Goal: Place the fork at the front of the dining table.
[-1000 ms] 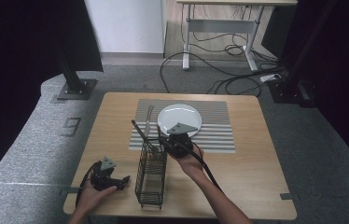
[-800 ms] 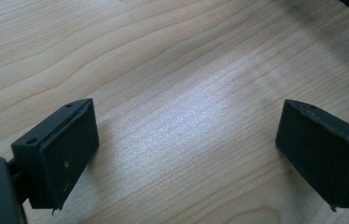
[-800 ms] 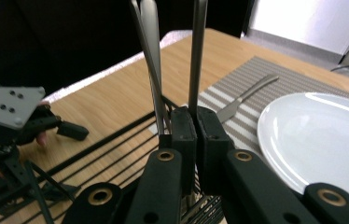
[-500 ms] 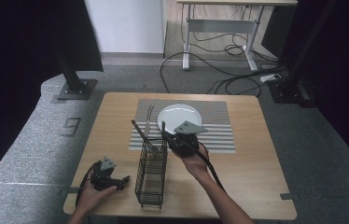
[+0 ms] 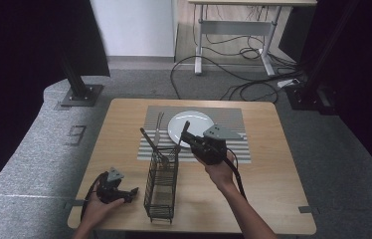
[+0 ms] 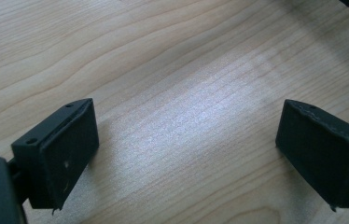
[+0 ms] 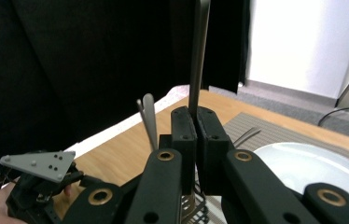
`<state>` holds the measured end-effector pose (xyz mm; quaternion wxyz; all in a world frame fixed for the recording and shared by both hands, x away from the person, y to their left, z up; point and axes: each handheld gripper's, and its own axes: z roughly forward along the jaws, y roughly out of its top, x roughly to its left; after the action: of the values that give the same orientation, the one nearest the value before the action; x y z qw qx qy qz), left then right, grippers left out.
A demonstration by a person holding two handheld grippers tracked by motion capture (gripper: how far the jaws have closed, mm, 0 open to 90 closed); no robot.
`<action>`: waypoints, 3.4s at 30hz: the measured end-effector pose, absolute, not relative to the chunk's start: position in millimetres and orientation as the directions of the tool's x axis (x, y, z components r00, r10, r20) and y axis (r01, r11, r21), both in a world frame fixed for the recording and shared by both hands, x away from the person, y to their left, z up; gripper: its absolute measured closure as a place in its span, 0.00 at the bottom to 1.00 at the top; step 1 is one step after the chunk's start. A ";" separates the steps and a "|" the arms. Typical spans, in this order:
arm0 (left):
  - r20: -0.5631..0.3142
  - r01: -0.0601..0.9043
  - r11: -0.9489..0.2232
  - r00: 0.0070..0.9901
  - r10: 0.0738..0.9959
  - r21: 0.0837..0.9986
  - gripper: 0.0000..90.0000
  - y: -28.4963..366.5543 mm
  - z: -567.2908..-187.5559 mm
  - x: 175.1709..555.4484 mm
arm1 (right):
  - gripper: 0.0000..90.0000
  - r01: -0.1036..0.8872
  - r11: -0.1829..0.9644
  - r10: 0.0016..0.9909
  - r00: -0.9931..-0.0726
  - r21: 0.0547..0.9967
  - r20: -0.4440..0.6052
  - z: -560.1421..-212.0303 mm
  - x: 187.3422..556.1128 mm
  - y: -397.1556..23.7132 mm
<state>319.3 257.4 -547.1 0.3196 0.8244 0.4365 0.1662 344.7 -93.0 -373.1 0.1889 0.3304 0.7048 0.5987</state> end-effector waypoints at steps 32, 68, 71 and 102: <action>-0.006 0.615 -0.414 0.563 0.827 0.672 0.06 257.2 -547.1 319.4 | 0.96 0.374 0.082 0.863 -0.491 0.924 0.122 -427.5 379.5 -188.6; -0.006 0.614 -0.413 0.562 0.827 0.672 0.06 257.2 -547.1 319.3 | 0.96 0.438 0.116 0.916 -0.395 0.891 0.075 -464.6 410.4 -204.3; -0.006 0.614 -0.413 0.562 0.827 0.672 0.06 257.2 -547.2 319.3 | 0.96 0.436 0.123 0.916 -0.395 0.891 0.067 -464.5 410.6 -203.0; -0.005 0.614 -0.413 0.562 0.827 0.673 0.06 257.2 -547.2 319.2 | 0.95 0.501 0.173 0.927 -0.374 0.848 0.032 -496.4 421.4 -194.7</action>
<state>319.2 257.2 -547.2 0.3197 0.8239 0.4372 0.1668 421.4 -194.7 -496.4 0.2596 0.4956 0.7203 0.4101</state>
